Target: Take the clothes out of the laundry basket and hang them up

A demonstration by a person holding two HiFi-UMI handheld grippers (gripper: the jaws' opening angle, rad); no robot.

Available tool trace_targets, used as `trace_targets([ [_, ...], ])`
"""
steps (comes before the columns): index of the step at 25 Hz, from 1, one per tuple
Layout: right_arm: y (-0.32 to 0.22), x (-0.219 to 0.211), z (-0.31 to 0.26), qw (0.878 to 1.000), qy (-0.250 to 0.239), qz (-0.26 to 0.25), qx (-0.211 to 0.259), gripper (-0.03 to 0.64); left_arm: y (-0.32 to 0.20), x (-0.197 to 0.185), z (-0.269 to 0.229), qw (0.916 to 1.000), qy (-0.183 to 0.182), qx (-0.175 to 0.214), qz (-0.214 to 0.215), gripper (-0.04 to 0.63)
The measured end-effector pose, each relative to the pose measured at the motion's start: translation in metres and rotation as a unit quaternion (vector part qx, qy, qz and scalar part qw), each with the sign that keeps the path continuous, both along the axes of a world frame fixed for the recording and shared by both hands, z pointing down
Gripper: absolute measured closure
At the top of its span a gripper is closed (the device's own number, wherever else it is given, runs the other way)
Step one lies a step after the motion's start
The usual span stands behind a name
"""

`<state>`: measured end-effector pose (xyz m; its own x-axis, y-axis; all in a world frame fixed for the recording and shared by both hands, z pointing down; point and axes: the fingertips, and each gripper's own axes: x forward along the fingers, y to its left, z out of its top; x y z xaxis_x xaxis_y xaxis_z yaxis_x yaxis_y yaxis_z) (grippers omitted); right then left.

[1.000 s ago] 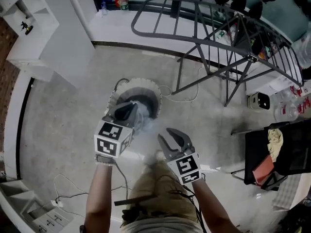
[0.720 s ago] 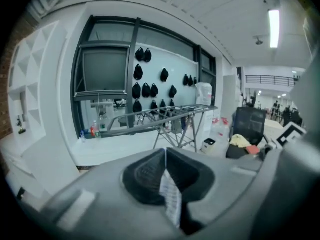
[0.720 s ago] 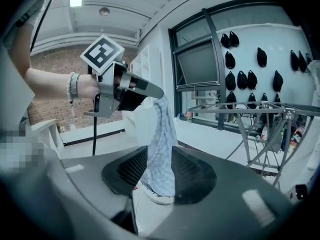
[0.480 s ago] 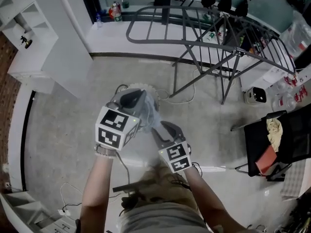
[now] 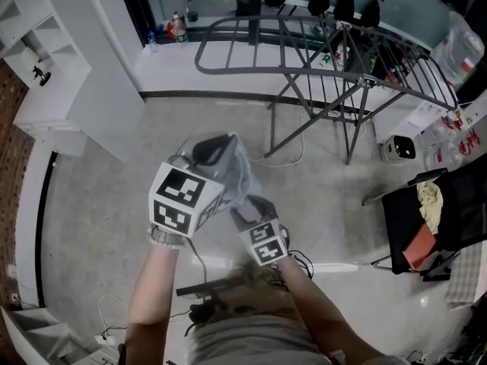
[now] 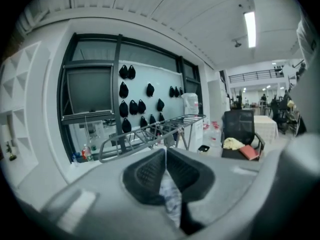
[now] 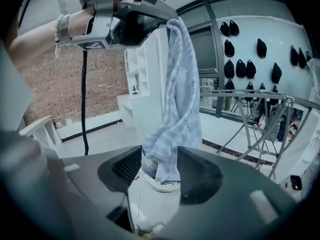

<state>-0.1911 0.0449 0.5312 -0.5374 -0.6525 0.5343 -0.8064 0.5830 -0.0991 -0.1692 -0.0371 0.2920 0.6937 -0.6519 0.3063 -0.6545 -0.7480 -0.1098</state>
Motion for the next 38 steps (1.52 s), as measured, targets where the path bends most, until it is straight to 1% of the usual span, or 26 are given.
trace_targets([
  [3, 0.000, 0.001, -0.001, 1.000, 0.016, 0.001, 0.012, 0.413, 0.004, -0.003, -0.004, 1.0000, 0.001, 0.005, -0.003, 0.595],
  [4, 0.000, 0.002, -0.003, 1.000, 0.020, 0.003, 0.018, 0.444, 0.005, -0.005, -0.004, 1.0000, 0.001, 0.005, -0.005, 0.595],
  [5, 0.001, 0.004, -0.005, 0.999, 0.023, 0.004, 0.023, 0.506, 0.006, -0.007, -0.004, 1.0000, 0.001, 0.006, -0.006, 0.595],
  [7, 0.003, 0.008, -0.009, 0.999, 0.025, 0.009, 0.028, 0.534, 0.007, -0.014, -0.003, 0.9999, -0.001, 0.007, -0.010, 0.595],
  [10, 0.004, 0.022, -0.017, 0.998, 0.039, 0.030, 0.038, 0.577, 0.006, -0.027, -0.001, 0.9997, -0.013, 0.013, -0.019, 0.595],
  [15, 0.002, 0.064, -0.033, 0.993, 0.067, 0.083, 0.053, 0.581, 0.005, -0.047, 0.010, 0.9987, -0.035, 0.019, -0.033, 0.595],
  [17, 0.001, 0.084, -0.043, 0.990, 0.067, 0.112, 0.061, 0.583, 0.006, -0.054, 0.017, 0.9984, -0.041, 0.018, -0.035, 0.595],
  [21, 0.004, 0.120, -0.063, 0.982, 0.064, 0.161, 0.072, 0.584, 0.009, -0.058, 0.032, 0.9986, -0.040, 0.013, -0.033, 0.595],
  [25, 0.010, 0.148, -0.075, 0.976, 0.051, 0.200, 0.072, 0.583, 0.015, -0.045, 0.044, 0.9983, -0.052, 0.022, -0.014, 0.594],
  [28, 0.014, 0.166, -0.085, 0.971, 0.062, 0.215, 0.083, 0.583, 0.018, -0.030, 0.047, 0.9974, -0.063, 0.035, 0.005, 0.594],
  [34, 0.016, 0.212, -0.102, 0.962, 0.065, 0.248, 0.099, 0.583, 0.017, 0.006, 0.050, 0.9972, -0.056, 0.042, 0.026, 0.594],
  [38, 0.018, 0.257, -0.112, 0.954, 0.066, 0.268, 0.113, 0.583, 0.017, 0.048, 0.053, 0.9968, -0.052, 0.043, 0.043, 0.594],
])
